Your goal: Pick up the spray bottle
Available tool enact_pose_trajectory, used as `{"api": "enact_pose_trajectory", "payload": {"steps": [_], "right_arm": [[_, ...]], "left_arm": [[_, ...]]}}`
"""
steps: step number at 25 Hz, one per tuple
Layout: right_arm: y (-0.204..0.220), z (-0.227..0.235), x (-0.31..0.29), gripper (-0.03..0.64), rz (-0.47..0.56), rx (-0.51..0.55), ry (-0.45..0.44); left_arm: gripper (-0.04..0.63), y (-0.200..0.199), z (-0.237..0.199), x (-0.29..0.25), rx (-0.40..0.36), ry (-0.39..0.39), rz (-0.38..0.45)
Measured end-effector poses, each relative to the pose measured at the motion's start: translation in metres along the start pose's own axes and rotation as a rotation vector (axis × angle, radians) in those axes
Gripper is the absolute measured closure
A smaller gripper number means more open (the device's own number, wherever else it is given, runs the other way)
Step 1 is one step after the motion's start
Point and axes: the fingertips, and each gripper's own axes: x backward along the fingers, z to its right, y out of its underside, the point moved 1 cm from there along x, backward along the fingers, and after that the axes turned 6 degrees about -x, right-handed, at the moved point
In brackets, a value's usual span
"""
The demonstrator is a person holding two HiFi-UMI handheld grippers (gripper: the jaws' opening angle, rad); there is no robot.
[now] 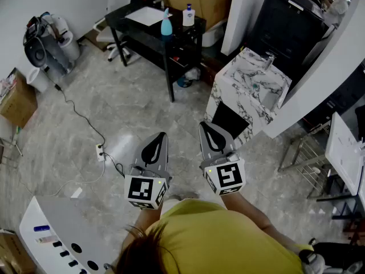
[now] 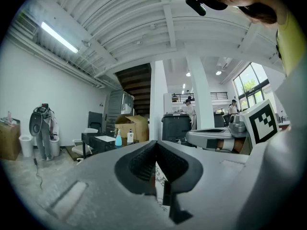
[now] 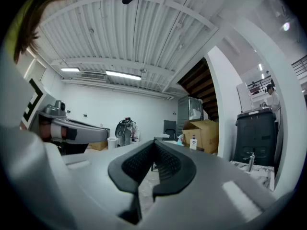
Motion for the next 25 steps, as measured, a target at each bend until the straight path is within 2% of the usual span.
{"api": "enact_pose_trajectory", "payload": {"steps": [9,17,20,25], "right_arm": [[0.020,0.021,-0.007,0.615,-0.004,-0.042,-0.014],[0.035,0.033,-0.069,0.611,-0.003,-0.014,-0.017],[0.040,0.040,-0.104,0.611,-0.008,-0.012,-0.018],[0.038,0.055,-0.164,0.611,-0.011,0.001,-0.007]], "left_arm": [[0.591,0.021,0.008,-0.019,0.026,-0.005,-0.019],[0.589,0.043,-0.036,-0.066,0.044,0.012,-0.023],[0.522,0.050,-0.061,-0.095,0.044,0.029,-0.033],[0.462,0.053,-0.108,-0.147,0.046,0.053,-0.031]]}}
